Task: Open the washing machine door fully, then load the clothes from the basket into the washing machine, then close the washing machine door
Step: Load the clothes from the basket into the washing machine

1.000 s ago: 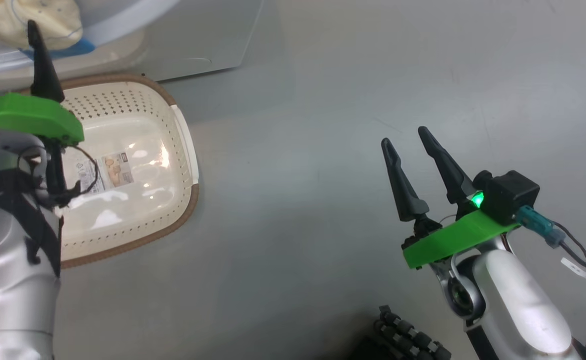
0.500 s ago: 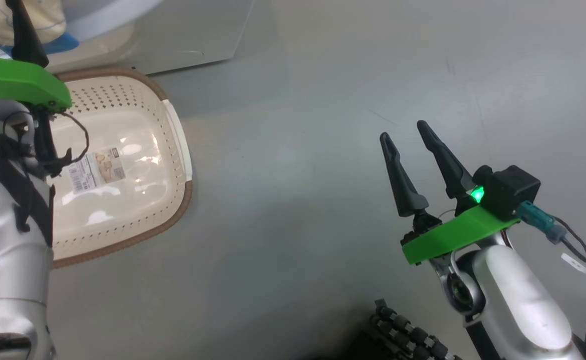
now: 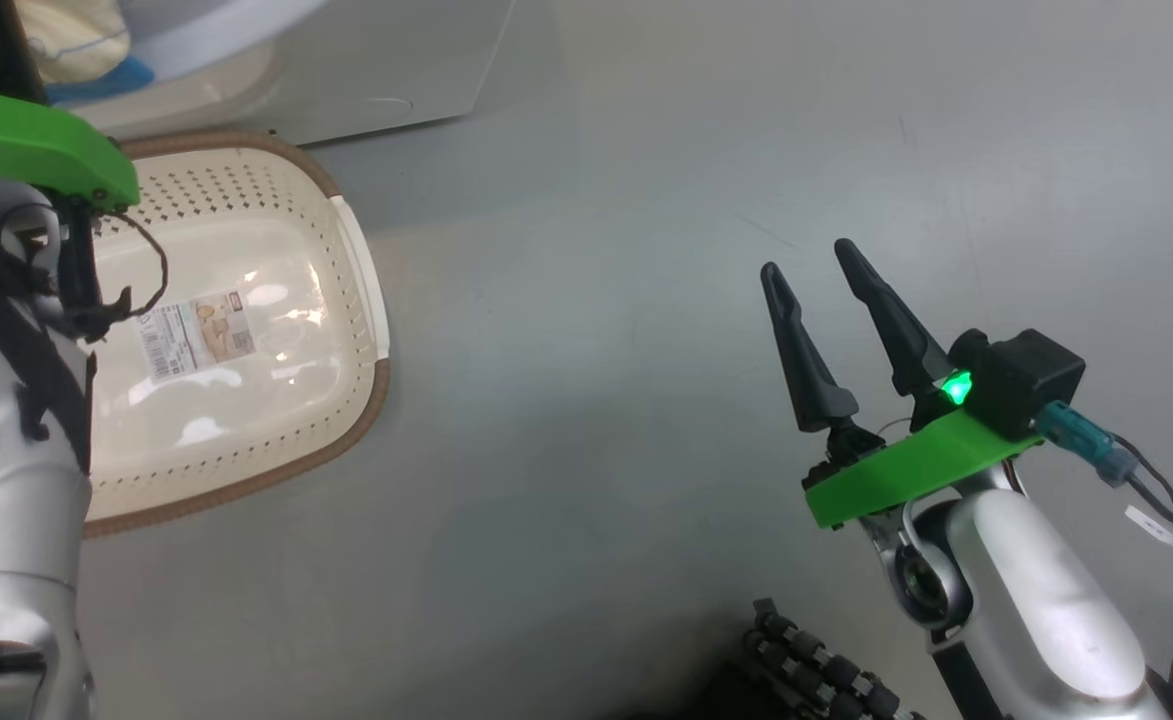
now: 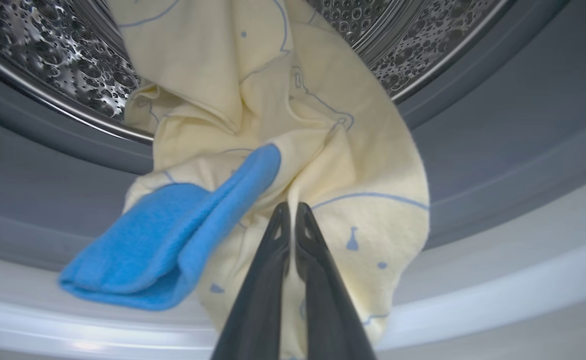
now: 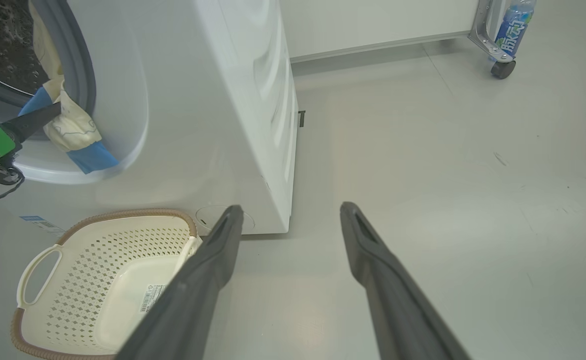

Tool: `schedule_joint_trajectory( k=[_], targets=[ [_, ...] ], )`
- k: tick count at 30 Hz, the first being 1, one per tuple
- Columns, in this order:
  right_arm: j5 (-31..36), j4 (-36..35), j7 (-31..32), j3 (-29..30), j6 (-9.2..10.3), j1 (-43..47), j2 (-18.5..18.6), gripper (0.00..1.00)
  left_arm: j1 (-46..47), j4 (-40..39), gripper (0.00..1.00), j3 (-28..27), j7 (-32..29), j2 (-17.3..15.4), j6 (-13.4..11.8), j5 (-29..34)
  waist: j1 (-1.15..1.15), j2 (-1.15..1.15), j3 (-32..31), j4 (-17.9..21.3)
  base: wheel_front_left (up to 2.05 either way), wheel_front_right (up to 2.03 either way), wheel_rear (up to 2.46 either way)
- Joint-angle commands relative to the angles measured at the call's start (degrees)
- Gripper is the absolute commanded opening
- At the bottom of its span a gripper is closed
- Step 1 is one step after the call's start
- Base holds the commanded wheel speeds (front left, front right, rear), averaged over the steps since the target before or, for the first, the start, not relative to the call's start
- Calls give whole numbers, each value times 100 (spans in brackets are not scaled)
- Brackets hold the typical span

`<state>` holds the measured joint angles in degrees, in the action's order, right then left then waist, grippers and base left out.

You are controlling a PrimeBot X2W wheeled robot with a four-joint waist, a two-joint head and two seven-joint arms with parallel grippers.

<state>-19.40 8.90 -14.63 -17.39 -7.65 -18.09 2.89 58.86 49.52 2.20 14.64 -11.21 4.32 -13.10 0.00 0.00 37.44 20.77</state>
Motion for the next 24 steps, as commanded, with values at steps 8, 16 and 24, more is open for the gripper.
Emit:
schedule_joint_trajectory(
  k=[8,16,24],
  targets=[
    [-99,-184,-37,-110,16,36,-1,100,220,73,0,20,-16,-357,-82,114,0,0,-25,11,0,0,0],
    [-124,-164,-37,-138,16,122,-1,100,502,216,0,136,-113,-553,-267,267,0,0,-71,56,0,0,0],
    [-157,-143,-37,-221,16,227,-2,100,905,401,0,339,-304,-604,-419,429,0,0,-183,82,0,0,0]
  ],
)
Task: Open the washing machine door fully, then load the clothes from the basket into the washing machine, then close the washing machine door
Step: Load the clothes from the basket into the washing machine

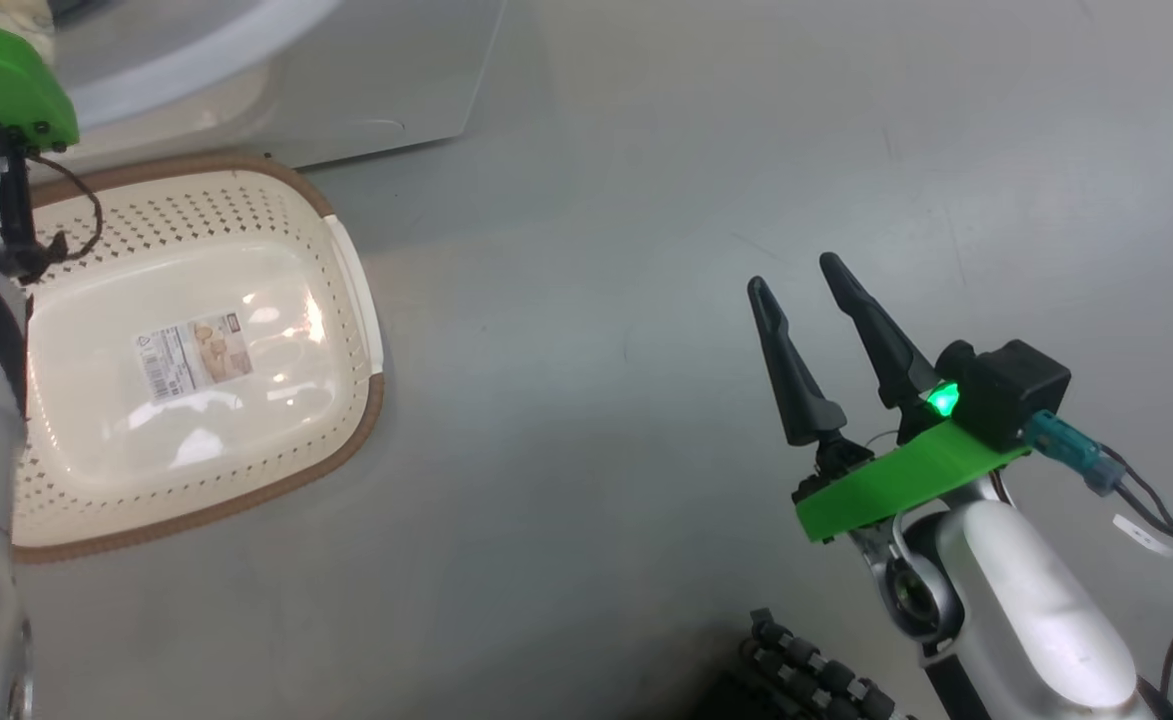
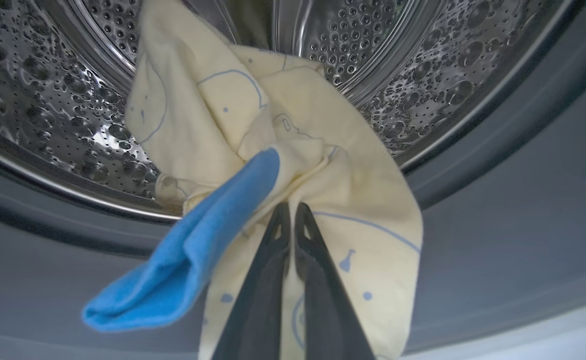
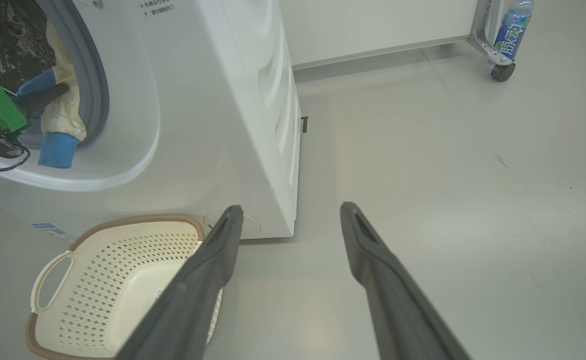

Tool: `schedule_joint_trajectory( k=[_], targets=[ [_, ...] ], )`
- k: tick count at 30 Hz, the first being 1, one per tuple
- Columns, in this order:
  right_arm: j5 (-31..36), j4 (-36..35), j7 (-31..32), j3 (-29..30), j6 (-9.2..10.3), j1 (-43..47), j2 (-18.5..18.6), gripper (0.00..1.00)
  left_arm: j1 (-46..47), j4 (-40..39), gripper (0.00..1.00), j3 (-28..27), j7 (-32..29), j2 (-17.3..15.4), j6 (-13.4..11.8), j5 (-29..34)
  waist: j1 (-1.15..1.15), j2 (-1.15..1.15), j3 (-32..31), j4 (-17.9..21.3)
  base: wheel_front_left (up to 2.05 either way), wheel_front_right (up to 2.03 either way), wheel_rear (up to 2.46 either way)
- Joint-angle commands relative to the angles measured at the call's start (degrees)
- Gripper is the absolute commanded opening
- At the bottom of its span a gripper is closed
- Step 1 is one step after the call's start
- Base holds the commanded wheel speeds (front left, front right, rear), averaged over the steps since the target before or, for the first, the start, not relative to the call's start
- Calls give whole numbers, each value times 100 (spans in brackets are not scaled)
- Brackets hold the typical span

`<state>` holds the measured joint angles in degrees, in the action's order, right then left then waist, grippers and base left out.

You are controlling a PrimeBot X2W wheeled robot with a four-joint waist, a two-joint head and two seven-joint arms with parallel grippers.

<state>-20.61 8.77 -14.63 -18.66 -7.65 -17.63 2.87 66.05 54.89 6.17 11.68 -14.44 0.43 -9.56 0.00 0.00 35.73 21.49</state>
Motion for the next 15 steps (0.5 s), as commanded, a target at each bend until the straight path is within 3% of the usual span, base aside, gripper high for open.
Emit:
schedule_joint_trajectory(
  k=[1,15],
  targets=[
    [-44,-130,-37,-109,16,198,1,100,242,-97,0,-41,-30,-297,-42,87,0,0,-21,18,0,0,0],
    [-63,-83,-37,-248,16,488,1,100,1186,608,0,225,-359,-632,-242,329,0,0,43,232,0,0,0]
  ],
)
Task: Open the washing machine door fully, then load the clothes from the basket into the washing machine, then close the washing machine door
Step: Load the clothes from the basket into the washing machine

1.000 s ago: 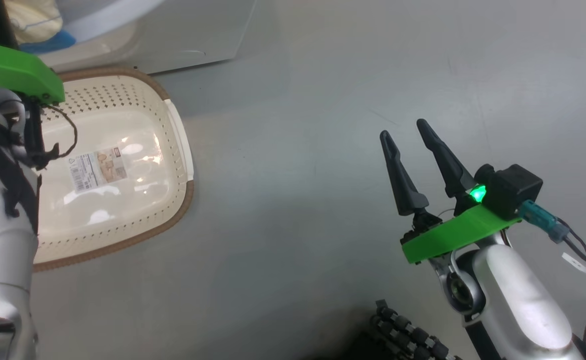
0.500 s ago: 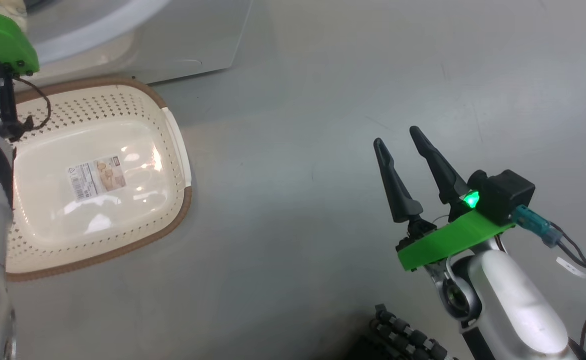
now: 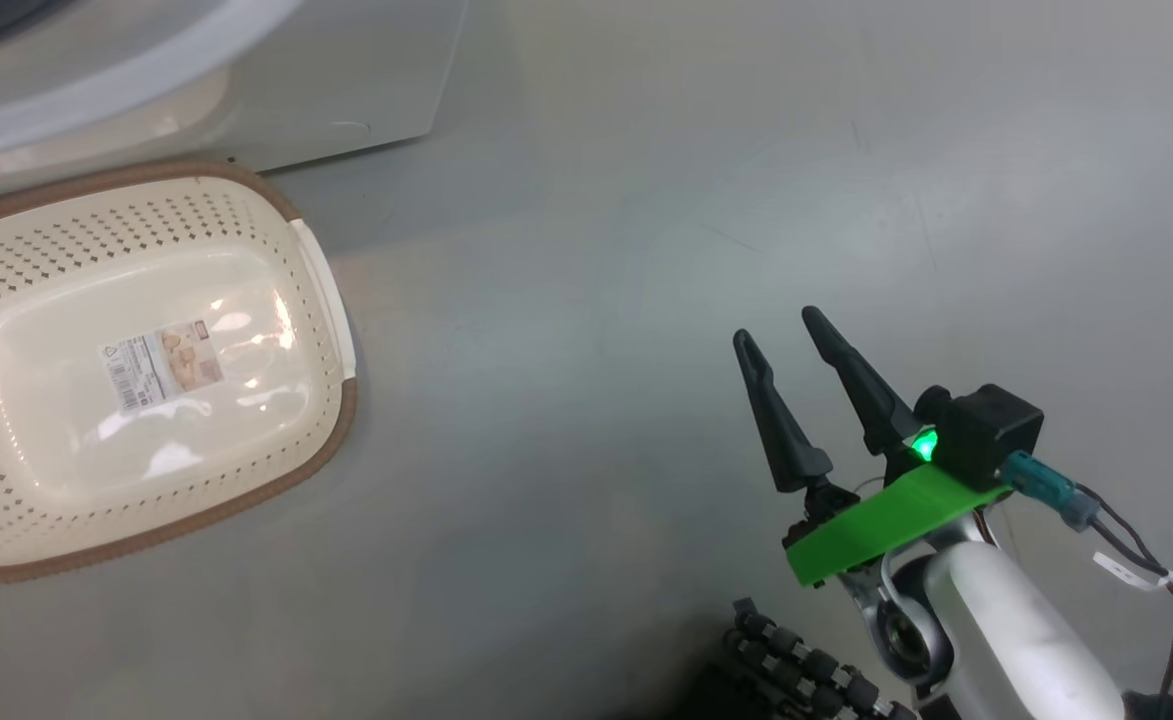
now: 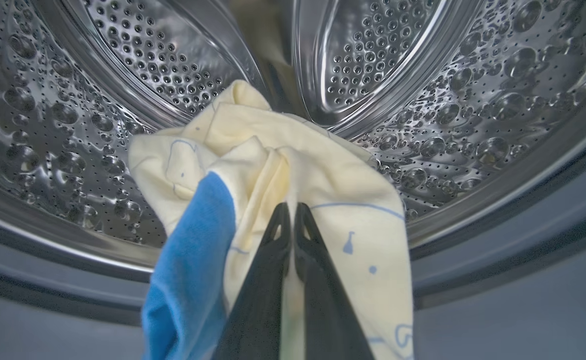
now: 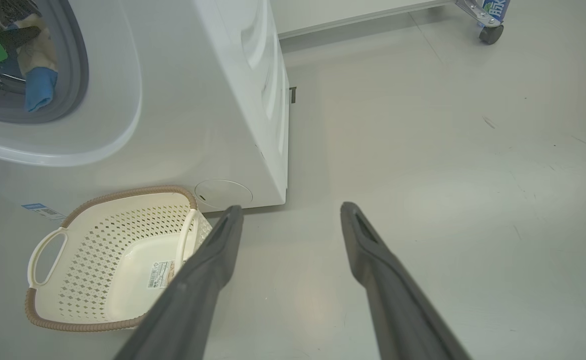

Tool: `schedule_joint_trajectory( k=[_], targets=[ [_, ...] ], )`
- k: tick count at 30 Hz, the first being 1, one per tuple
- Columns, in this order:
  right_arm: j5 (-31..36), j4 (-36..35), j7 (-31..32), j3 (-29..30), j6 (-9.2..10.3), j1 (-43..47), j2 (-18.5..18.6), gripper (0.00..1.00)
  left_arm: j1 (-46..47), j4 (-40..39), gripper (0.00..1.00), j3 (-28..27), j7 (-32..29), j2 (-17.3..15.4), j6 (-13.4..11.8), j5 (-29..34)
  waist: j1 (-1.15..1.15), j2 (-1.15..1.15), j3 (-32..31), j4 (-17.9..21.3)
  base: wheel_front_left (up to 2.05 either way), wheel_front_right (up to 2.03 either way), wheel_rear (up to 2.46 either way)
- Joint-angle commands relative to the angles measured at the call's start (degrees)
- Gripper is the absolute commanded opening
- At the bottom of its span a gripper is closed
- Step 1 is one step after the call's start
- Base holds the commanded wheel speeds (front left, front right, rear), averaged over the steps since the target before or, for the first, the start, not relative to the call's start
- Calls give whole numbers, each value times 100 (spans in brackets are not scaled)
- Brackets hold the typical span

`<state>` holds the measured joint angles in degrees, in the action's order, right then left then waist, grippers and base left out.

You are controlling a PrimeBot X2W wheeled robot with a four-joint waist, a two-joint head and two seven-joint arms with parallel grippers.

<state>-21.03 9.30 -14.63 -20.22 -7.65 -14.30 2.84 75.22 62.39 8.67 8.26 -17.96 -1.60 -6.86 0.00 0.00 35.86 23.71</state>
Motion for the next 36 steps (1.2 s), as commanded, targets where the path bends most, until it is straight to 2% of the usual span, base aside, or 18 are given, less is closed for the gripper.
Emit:
schedule_joint_trajectory(
  k=[1,6,17,24,32,36],
  targets=[
    [-22,-136,-37,-97,16,169,4,100,358,-96,0,0,-35,-304,-60,83,0,0,48,16,0,0,0],
    [-39,-169,-37,-119,16,230,4,100,739,85,0,117,-79,-343,-179,182,0,0,147,47,0,0,0],
    [-104,-220,-37,-183,16,271,4,100,1399,413,0,331,-35,-465,-242,318,0,0,376,153,0,0,0],
    [-184,-274,-37,-212,16,263,4,100,1786,385,0,404,438,-443,-353,317,0,0,515,260,0,0,0],
    [-249,-320,-37,-257,16,253,4,100,1948,-46,0,368,663,-486,-385,212,0,0,639,376,0,0,0],
    [-281,-339,-37,-286,16,226,4,100,1872,-694,0,237,671,-566,-427,110,0,0,727,444,0,0,0]
  ],
)
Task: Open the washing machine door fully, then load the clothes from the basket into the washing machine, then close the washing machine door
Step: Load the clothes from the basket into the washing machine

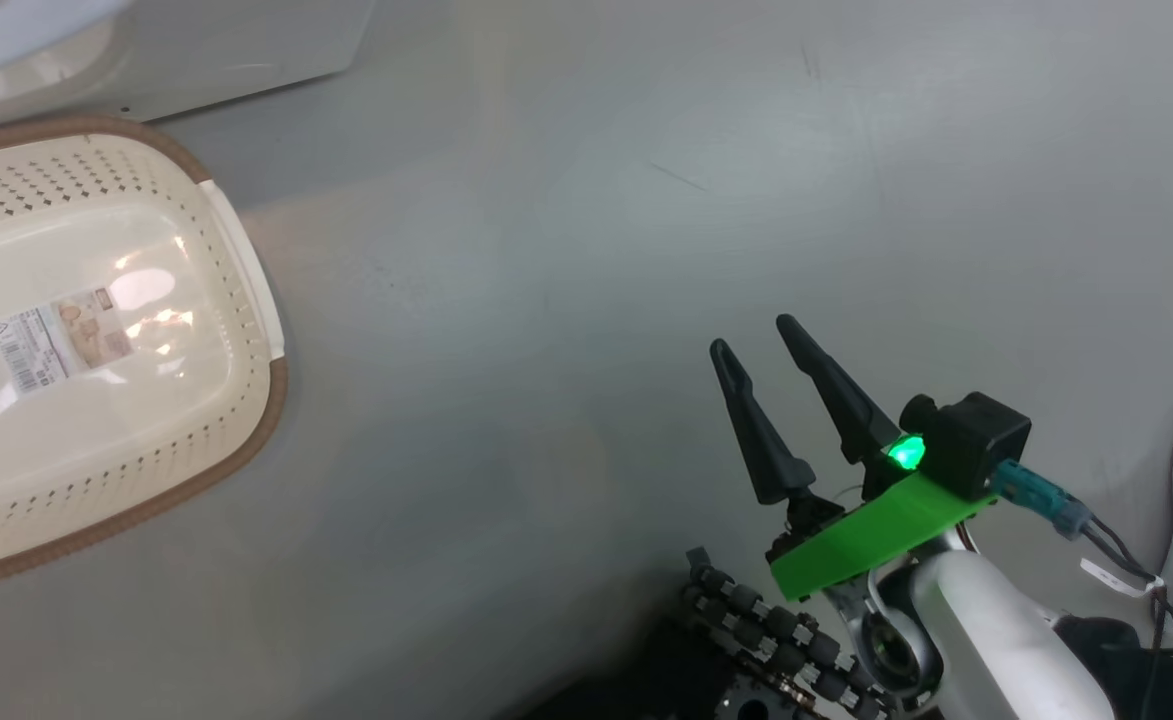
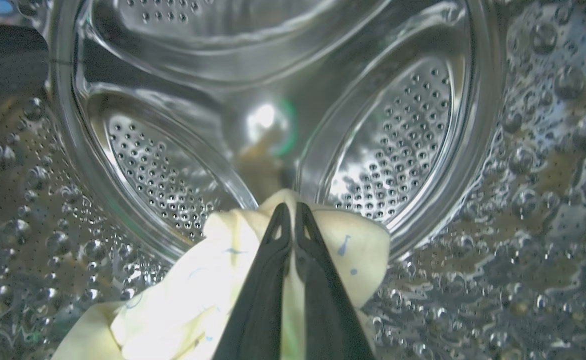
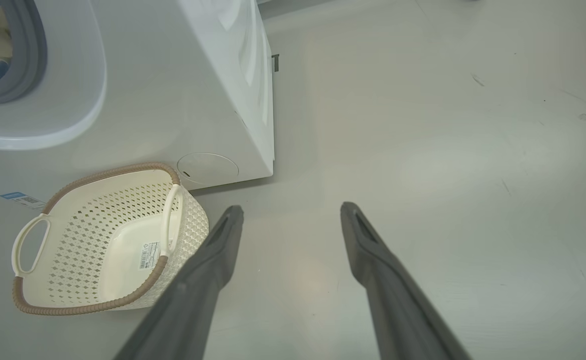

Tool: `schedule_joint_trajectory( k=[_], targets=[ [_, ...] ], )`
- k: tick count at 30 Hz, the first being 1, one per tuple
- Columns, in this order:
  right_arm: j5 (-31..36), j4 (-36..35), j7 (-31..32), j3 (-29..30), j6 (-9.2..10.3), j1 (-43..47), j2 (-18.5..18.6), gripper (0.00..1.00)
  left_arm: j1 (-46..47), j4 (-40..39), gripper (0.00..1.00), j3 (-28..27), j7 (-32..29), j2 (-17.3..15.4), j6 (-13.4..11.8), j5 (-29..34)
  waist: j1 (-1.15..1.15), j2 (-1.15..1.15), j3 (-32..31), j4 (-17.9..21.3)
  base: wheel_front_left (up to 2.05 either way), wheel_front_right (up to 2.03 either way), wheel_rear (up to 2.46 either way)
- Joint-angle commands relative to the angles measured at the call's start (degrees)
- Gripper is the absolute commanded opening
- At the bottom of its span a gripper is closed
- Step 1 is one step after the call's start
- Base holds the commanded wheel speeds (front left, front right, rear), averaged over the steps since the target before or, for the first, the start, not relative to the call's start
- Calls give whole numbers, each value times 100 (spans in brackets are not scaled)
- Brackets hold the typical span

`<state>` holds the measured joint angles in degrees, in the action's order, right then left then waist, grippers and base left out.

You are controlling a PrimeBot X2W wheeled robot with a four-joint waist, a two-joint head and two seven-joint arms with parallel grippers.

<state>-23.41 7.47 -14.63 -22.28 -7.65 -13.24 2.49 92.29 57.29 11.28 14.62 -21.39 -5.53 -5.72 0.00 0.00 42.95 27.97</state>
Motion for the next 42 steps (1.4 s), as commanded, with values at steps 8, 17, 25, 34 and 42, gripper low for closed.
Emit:
schedule_joint_trajectory(
  k=[8,17,25,34,42],
  targets=[
    [-95,-159,-37,-121,16,100,39,100,-295,-532,0,-62,37,-408,-115,42,0,0,53,104,0,0,0],
    [-82,-121,-37,-154,16,169,39,100,7,487,15,248,-195,-366,-32,205,0,0,-47,130,0,0,0],
    [-80,-98,-37,-160,16,187,39,100,189,1056,100,402,-655,-220,100,200,0,0,-142,118,0,0,0],
    [-50,-76,-37,-110,16,174,39,100,174,1469,100,406,-1398,6,128,16,0,0,-328,-5,0,0,0],
    [17,-57,-37,-19,16,120,39,100,-13,1536,100,376,-1397,177,38,-148,0,0,-544,-203,0,0,0]
  ],
)
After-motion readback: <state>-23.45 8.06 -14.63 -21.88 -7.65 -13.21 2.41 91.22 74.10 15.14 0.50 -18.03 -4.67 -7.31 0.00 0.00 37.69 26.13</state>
